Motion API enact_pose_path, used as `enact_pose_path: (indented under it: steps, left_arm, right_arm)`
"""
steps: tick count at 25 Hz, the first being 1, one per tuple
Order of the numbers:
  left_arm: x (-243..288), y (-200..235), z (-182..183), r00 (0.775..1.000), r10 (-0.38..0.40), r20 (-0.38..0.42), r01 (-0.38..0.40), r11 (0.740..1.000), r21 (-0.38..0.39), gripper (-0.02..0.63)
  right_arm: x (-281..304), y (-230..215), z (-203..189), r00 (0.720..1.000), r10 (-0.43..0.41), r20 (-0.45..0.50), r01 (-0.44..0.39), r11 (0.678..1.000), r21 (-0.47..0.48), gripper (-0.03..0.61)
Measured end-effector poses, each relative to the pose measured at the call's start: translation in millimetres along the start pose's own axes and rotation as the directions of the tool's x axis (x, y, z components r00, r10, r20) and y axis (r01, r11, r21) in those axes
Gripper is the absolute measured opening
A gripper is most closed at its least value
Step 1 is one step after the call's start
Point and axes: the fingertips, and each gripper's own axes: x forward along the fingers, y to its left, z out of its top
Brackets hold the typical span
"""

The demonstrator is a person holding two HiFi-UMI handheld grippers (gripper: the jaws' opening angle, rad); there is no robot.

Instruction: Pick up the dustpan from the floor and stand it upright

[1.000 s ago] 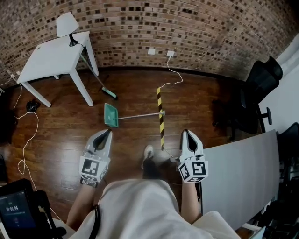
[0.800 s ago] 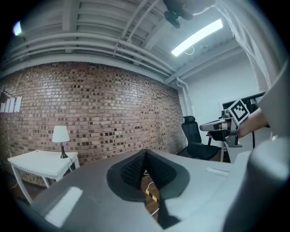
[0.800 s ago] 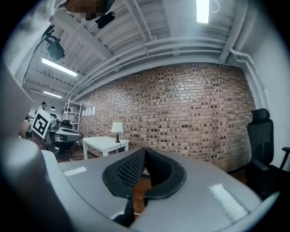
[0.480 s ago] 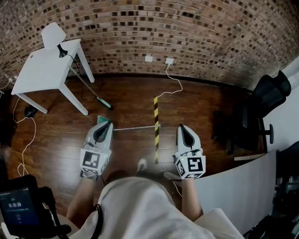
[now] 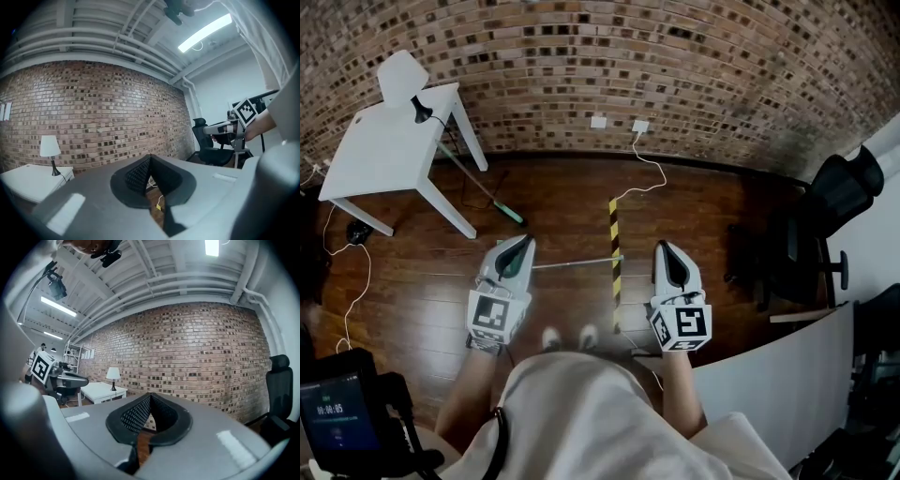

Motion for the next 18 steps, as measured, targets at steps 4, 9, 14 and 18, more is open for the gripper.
enact_pose_path:
  steps: [4, 9, 14, 18]
  left_arm:
    - [-1, 6, -9, 1.000, -0.013, -0.009, 0.013, 1.000, -0.012, 0.000]
    - [2, 17, -22, 0.999, -0.031, -0.017, 0.031, 0.999, -0.014, 0.000]
    - [23, 16, -48, 0.995, -0.082, -0.053, 0.081, 0.996, -0.026, 0.002]
    - [59, 6, -77, 0.986, -0.123, -0.108, 0.123, 0.992, -0.010, 0.000]
  right_arm:
    - [1, 2, -5, 1.000, -0.020, -0.017, 0.020, 1.000, -0.003, 0.014]
    - [8, 1, -13, 0.998, -0.049, -0.041, 0.048, 0.998, -0.030, 0.014]
    - [14, -23, -32, 0.993, -0.108, -0.046, 0.107, 0.994, -0.029, 0.014]
    - [27, -54, -78, 0.985, -0.135, -0.105, 0.138, 0.990, 0.021, 0.014]
